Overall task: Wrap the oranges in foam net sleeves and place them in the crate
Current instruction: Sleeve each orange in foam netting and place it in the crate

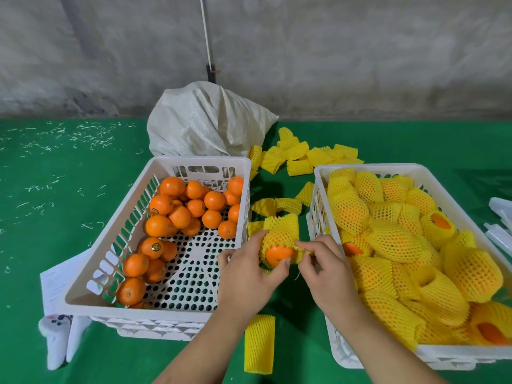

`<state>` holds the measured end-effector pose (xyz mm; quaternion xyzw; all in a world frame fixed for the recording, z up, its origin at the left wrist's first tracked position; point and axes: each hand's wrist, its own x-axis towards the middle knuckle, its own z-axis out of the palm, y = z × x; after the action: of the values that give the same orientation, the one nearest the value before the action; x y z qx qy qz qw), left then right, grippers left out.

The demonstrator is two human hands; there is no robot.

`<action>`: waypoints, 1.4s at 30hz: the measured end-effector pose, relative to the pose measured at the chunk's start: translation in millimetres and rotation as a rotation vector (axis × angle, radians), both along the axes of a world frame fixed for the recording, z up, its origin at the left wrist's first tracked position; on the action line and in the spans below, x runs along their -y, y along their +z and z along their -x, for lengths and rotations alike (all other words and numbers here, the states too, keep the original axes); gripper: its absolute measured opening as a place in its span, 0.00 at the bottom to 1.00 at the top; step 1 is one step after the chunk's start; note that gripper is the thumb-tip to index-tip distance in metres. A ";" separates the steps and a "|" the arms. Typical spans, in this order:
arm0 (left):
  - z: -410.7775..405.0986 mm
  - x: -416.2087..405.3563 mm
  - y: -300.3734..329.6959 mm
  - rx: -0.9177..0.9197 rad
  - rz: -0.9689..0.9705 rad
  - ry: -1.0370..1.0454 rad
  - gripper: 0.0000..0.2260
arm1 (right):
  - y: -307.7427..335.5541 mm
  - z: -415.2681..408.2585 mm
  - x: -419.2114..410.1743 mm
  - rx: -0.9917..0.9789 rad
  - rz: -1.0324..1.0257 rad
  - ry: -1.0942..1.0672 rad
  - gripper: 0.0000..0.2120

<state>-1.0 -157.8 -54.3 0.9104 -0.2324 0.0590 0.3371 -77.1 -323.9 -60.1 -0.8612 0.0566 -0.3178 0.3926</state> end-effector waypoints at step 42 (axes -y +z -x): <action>82.7 83.8 62.3 -0.152 0.313 -0.519 0.44 | 101.8 107.1 44.8 -0.024 -1.217 0.141 0.23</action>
<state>-83.7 -241.6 7.9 0.7594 -0.4193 -0.0621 0.4935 -184.2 -368.7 41.8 -0.4876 0.1753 -0.1921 0.8334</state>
